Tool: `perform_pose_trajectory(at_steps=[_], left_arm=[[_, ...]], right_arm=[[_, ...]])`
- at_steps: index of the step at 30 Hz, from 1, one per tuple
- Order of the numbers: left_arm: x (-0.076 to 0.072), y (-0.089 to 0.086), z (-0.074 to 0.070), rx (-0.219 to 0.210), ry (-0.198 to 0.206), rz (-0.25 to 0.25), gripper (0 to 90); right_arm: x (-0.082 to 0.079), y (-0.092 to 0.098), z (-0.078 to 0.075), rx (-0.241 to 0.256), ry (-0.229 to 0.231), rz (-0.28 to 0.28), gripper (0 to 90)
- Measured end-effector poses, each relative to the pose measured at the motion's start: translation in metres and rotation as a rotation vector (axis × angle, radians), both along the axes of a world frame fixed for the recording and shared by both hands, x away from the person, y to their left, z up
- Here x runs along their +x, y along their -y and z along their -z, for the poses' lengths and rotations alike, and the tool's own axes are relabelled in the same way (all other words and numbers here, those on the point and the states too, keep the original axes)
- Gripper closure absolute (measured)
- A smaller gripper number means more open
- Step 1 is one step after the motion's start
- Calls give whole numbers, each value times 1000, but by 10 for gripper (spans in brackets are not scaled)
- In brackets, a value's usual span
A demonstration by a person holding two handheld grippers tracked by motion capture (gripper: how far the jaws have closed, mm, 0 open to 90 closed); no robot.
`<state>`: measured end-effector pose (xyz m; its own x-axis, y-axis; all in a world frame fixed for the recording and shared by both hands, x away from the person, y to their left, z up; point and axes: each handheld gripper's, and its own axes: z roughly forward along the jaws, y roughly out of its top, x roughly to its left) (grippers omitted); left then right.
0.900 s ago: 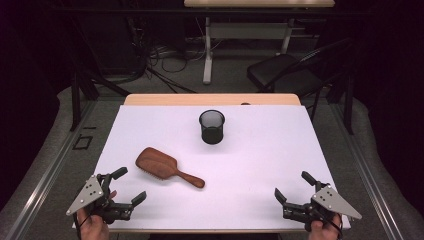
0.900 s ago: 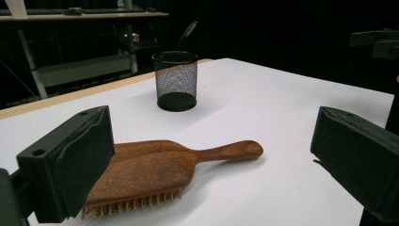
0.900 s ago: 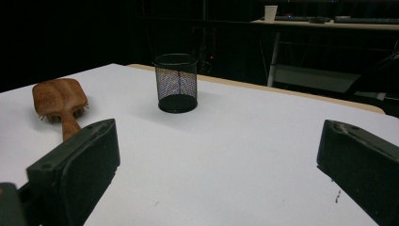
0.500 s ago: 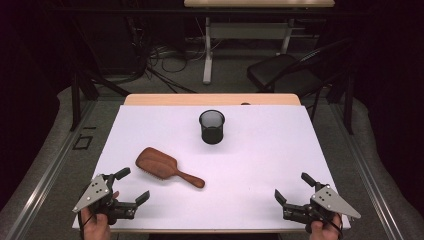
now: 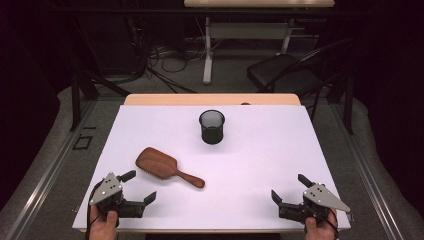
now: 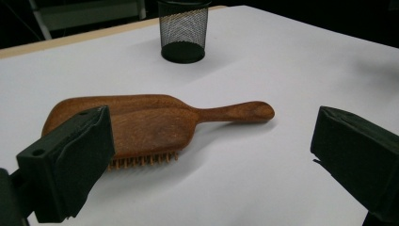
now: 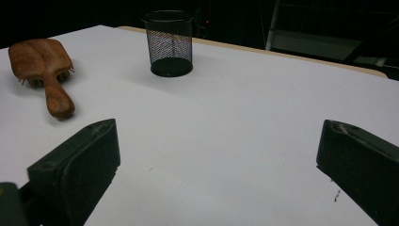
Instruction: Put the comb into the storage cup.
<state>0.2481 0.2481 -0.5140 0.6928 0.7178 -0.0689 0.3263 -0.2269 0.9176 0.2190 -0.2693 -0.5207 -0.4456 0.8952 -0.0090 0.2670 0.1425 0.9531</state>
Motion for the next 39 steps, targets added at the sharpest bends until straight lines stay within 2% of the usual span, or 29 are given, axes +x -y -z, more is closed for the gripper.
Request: perform_pose_trajectory(at_steps=[8, 11, 15, 21, 24, 26, 29, 32, 39], left_arm=[[6, 5, 4, -12, -92, -48, 2], [10, 7, 3, -35, -132, -71, 2], [14, 8, 0, -53, -139, -100, 2], [21, 12, -10, -64, -144, -135, 3], [26, 13, -15, -92, -161, -146, 8], [30, 14, -18, -107, -175, -148, 48], [35, 16, -20, -104, -181, -151, 100], [40, 20, -22, -94, -196, -140, 111], [47, 31, -28, -81, -198, -120, 141]], right_arm=[[5, -3, 3, -17, -34, 1, 0], [6, -4, 4, -28, -51, 5, 0], [9, -5, 6, -41, -74, 19, 0], [10, -5, 8, -23, -112, 39, 0], [10, -4, 8, -22, -114, 48, 0], [12, -5, 8, -24, -103, 50, 0], [12, -7, 6, -11, -108, 61, 0], [11, -9, 4, -12, -106, 58, 0], [14, -9, 5, 4, -116, 66, 0]])
